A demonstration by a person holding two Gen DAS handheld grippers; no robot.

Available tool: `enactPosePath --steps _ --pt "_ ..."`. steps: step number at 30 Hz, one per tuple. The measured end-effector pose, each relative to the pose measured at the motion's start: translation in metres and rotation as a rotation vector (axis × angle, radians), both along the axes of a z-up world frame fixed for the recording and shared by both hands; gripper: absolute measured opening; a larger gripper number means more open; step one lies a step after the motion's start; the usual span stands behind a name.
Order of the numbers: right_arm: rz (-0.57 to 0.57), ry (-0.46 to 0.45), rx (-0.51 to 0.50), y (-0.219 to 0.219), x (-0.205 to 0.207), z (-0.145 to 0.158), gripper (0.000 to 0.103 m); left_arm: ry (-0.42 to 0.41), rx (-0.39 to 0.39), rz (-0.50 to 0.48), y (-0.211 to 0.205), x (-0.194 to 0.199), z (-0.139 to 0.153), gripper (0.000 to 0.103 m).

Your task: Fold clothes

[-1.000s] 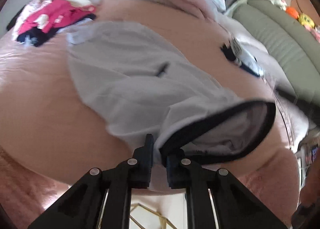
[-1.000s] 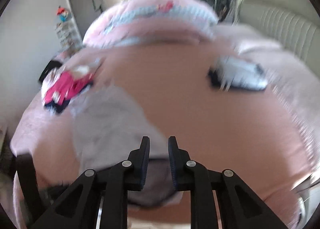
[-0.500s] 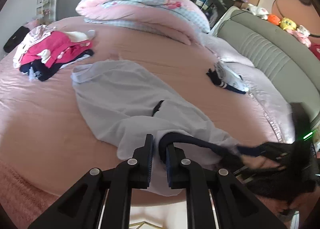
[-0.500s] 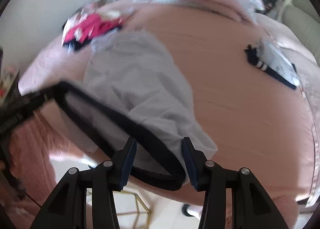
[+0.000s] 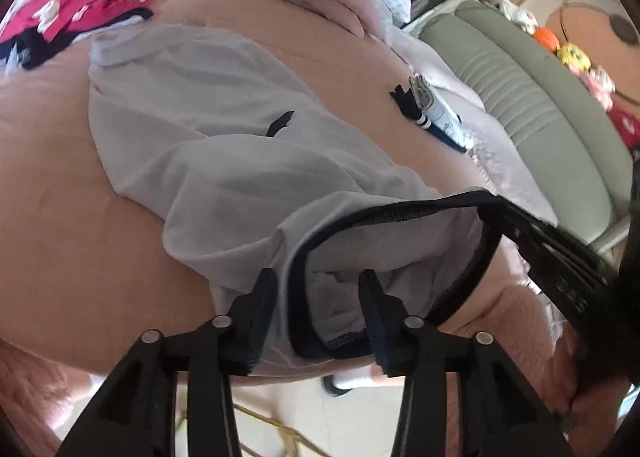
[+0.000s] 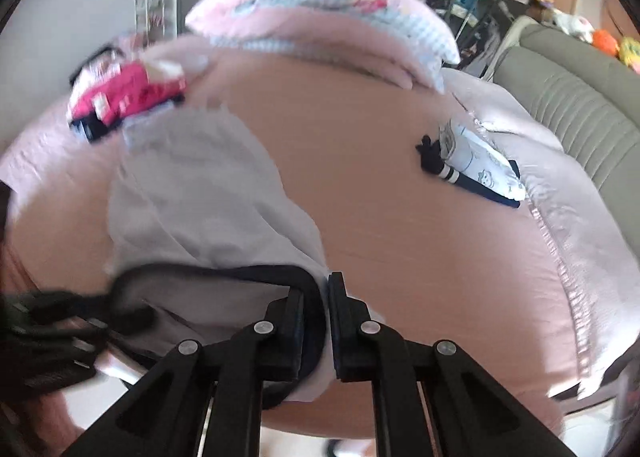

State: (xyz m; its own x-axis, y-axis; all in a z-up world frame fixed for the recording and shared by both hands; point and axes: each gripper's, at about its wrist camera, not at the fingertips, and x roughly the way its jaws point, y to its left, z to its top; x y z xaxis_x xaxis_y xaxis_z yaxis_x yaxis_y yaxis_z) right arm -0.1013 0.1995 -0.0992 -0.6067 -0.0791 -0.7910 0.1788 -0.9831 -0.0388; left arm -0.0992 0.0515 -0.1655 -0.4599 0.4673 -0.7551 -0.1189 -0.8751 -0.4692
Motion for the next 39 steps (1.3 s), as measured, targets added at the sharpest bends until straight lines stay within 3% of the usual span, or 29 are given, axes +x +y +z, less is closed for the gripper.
enactPosePath --steps 2,5,6,8,9,11,13,15,17,21,24,28,30,35,39 --pt "-0.023 0.026 -0.010 -0.001 0.002 0.007 0.009 -0.012 -0.028 0.007 0.005 0.000 0.000 0.041" --pt "-0.036 -0.058 0.057 -0.010 -0.003 -0.018 0.009 -0.029 -0.178 0.014 0.015 0.005 -0.009 0.040" --pt "-0.047 -0.082 0.078 -0.010 -0.004 -0.027 0.009 -0.035 -0.184 0.019 0.014 0.007 -0.012 0.038" --pt "-0.083 -0.116 0.080 -0.003 -0.004 -0.042 0.010 -0.036 -0.214 0.007 0.013 0.012 -0.016 0.022" --pt "-0.098 -0.133 0.077 0.001 -0.003 -0.048 0.011 -0.038 -0.225 0.003 0.013 0.013 -0.017 0.022" --pt "-0.119 -0.162 0.082 0.007 0.000 -0.062 0.026 -0.047 -0.201 0.004 0.008 0.015 -0.019 0.022" --pt "-0.119 -0.178 0.107 0.011 -0.001 -0.073 0.032 -0.053 -0.180 0.005 0.004 0.014 -0.019 0.022" --pt "-0.116 -0.169 0.103 0.012 0.001 -0.075 0.031 -0.051 -0.182 -0.011 0.006 0.012 -0.022 0.022" --pt "-0.111 -0.149 0.087 0.011 0.005 -0.073 0.014 -0.041 -0.199 -0.038 0.009 0.010 -0.024 0.022" --pt "-0.101 -0.109 0.054 0.011 0.011 -0.069 0.008 -0.038 -0.188 -0.061 0.007 0.012 -0.025 0.022" --pt "-0.112 -0.065 0.025 0.013 0.016 -0.057 0.007 -0.030 -0.167 -0.053 0.002 0.015 -0.017 0.009" --pt "-0.139 0.031 -0.028 0.019 0.020 -0.026 0.006 0.065 -0.128 0.020 -0.015 0.020 0.025 0.004" --pt "-0.143 0.063 -0.070 0.022 0.020 -0.005 0.006 0.168 -0.108 0.047 -0.029 0.022 0.069 0.004" --pt "-0.088 0.273 -0.157 0.013 0.020 0.091 0.003 0.400 -0.066 0.038 -0.046 0.027 0.173 0.004" --pt "-0.043 0.382 -0.295 0.011 0.034 0.155 0.003 0.446 0.041 -0.048 -0.047 0.034 0.228 0.004"
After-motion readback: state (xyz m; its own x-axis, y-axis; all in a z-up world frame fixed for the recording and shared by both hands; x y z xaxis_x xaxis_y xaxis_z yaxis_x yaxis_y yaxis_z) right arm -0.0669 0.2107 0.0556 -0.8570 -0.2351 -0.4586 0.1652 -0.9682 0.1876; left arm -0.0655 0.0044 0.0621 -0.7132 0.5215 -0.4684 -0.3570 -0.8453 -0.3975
